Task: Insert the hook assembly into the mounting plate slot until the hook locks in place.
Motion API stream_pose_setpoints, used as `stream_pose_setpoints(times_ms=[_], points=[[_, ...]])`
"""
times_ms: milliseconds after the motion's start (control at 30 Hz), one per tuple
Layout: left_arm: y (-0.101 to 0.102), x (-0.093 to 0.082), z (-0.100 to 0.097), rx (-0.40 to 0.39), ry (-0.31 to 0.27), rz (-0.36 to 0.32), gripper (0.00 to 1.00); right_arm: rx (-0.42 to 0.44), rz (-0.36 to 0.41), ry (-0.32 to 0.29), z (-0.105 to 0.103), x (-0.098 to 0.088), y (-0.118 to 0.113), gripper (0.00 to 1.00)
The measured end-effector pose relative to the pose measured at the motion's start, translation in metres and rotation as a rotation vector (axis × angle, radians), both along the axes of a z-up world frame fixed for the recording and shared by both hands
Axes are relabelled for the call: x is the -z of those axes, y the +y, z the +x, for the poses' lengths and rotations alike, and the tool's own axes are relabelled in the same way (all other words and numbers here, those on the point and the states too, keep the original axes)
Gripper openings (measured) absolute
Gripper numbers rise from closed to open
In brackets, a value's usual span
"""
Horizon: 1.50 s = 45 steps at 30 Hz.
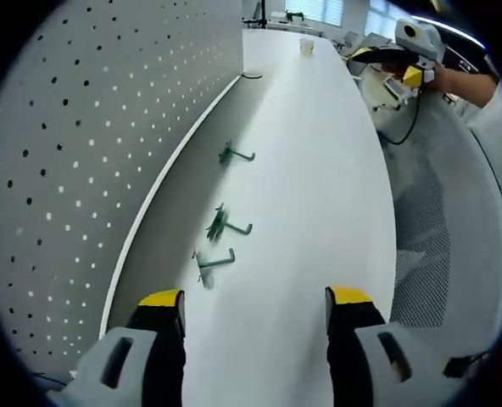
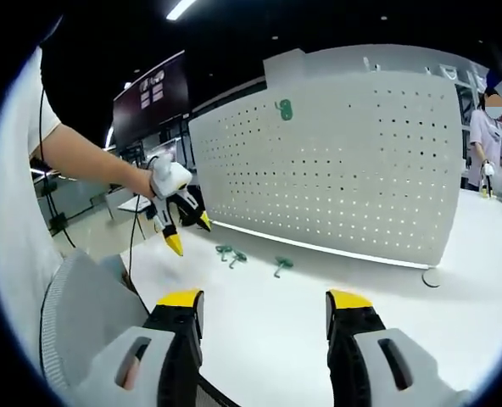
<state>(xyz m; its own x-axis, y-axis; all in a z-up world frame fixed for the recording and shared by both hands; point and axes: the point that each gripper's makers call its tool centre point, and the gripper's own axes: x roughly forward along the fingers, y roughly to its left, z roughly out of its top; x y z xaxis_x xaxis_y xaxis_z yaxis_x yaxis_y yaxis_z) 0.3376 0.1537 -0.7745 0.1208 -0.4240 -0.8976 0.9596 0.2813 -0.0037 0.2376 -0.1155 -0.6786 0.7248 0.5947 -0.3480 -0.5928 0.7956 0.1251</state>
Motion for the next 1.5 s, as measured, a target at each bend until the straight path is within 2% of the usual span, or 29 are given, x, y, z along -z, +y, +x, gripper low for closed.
stream_pose_setpoints(times_ms=[400, 900, 1000, 1500], points=[[-0.003, 0.005, 0.006, 0.037, 0.024, 0.024, 0.68, -0.016, -0.050, 0.027, 0.000, 0.008, 0.002, 0.56], [-0.002, 0.022, 0.005, 0.082, 0.060, 0.082, 0.66, -0.013, -0.049, 0.038, -0.001, 0.012, 0.002, 0.56], [-0.004, 0.023, 0.007, 0.100, 0.047, 0.090, 0.66, -0.013, -0.050, 0.038, -0.001, 0.012, 0.002, 0.56], [-0.003, 0.034, 0.021, 0.076, 0.067, 0.090, 0.64, -0.001, -0.039, 0.040, -0.001, 0.010, 0.001, 0.55]])
